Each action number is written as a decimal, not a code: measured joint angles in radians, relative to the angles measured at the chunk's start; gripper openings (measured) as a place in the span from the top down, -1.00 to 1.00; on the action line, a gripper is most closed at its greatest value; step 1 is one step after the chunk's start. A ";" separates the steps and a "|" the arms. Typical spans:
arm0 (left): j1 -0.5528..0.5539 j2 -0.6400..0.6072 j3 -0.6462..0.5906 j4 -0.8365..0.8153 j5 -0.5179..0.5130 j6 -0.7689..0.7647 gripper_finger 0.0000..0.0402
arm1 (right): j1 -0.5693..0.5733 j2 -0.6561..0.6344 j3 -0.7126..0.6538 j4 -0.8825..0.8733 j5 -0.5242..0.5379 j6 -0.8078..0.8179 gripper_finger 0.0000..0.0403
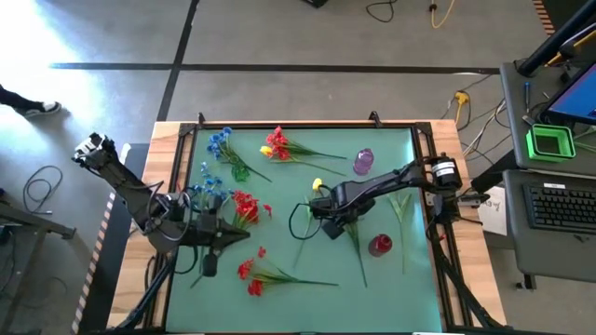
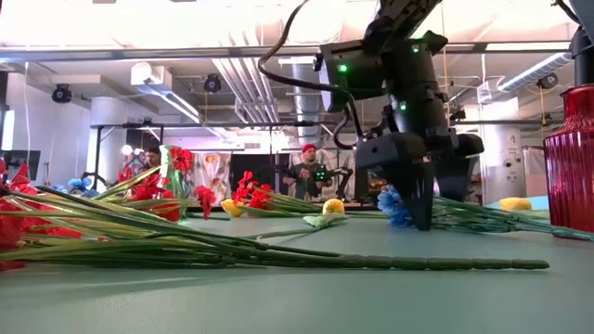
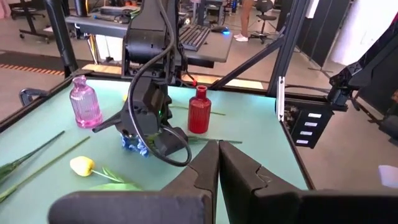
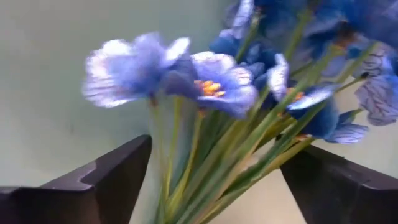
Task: Sort flowers into vase by color
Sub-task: Put the left blue flower into the red vase
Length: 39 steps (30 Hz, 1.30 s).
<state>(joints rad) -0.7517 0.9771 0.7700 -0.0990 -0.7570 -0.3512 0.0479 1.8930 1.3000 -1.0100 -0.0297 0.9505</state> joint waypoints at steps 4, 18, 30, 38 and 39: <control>0.000 0.024 0.000 0.000 0.000 -0.007 1.00 | 0.000 -0.002 0.000 0.013 -0.004 0.007 -0.38; 0.000 0.028 0.010 0.000 0.016 -0.008 1.00 | 0.000 -0.004 0.003 0.121 -0.002 0.027 0.44; 0.000 0.026 0.015 0.000 0.017 -0.007 1.00 | 0.016 -0.072 0.105 0.133 0.070 -0.033 0.73; 0.000 0.029 0.015 0.001 0.017 -0.012 1.00 | 0.077 -0.243 0.097 0.253 0.266 -0.104 0.79; 0.000 0.029 0.014 -0.001 0.017 -0.012 1.00 | 0.090 -0.268 0.091 0.272 0.309 -0.111 0.79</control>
<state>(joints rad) -0.7521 1.0065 0.7845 -0.0997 -0.7399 -0.3636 0.1378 1.6250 1.3913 -0.7378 0.2796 0.8397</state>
